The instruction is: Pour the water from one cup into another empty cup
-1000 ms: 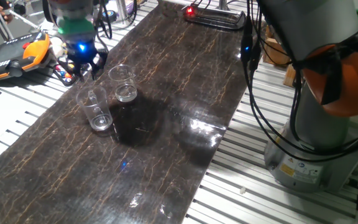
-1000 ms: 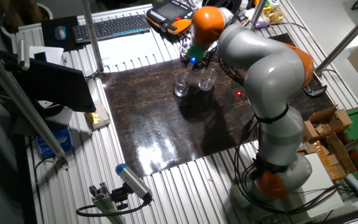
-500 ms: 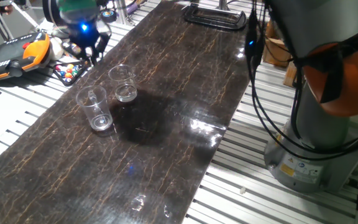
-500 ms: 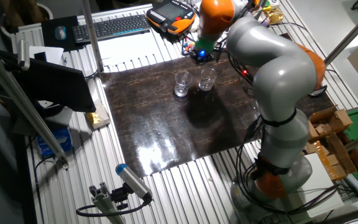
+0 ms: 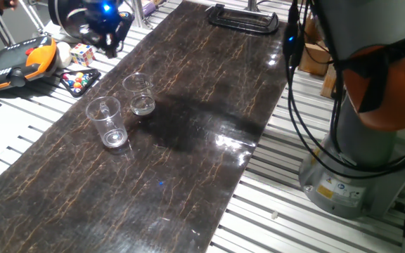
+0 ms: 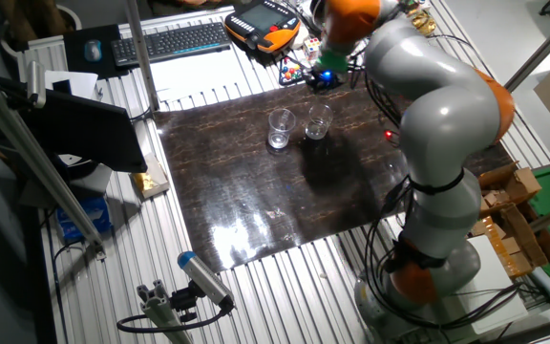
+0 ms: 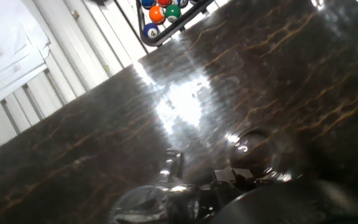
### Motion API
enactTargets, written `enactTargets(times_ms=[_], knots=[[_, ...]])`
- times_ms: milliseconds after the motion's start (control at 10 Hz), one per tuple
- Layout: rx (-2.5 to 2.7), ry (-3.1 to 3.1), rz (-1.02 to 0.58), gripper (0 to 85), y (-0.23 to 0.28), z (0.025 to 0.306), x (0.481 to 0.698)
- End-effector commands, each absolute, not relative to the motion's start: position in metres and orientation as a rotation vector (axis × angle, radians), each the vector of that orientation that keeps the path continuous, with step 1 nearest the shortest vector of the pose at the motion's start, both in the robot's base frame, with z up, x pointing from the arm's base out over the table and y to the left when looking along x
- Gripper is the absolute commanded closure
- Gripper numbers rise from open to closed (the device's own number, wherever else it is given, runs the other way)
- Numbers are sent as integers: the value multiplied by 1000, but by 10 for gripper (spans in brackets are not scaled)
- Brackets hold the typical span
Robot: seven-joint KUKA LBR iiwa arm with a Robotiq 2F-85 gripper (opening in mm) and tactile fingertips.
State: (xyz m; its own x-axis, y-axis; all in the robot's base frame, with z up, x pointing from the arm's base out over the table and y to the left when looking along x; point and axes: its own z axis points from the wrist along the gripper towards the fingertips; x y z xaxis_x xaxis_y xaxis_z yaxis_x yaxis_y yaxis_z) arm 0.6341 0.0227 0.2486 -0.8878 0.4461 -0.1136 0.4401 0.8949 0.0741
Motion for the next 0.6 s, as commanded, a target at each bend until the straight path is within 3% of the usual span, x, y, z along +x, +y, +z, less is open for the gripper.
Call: enactTargets(times_ms=[0,500], knots=[[652,2938,80,843,14,247,632],[519,3006,41,843,4,264,629]])
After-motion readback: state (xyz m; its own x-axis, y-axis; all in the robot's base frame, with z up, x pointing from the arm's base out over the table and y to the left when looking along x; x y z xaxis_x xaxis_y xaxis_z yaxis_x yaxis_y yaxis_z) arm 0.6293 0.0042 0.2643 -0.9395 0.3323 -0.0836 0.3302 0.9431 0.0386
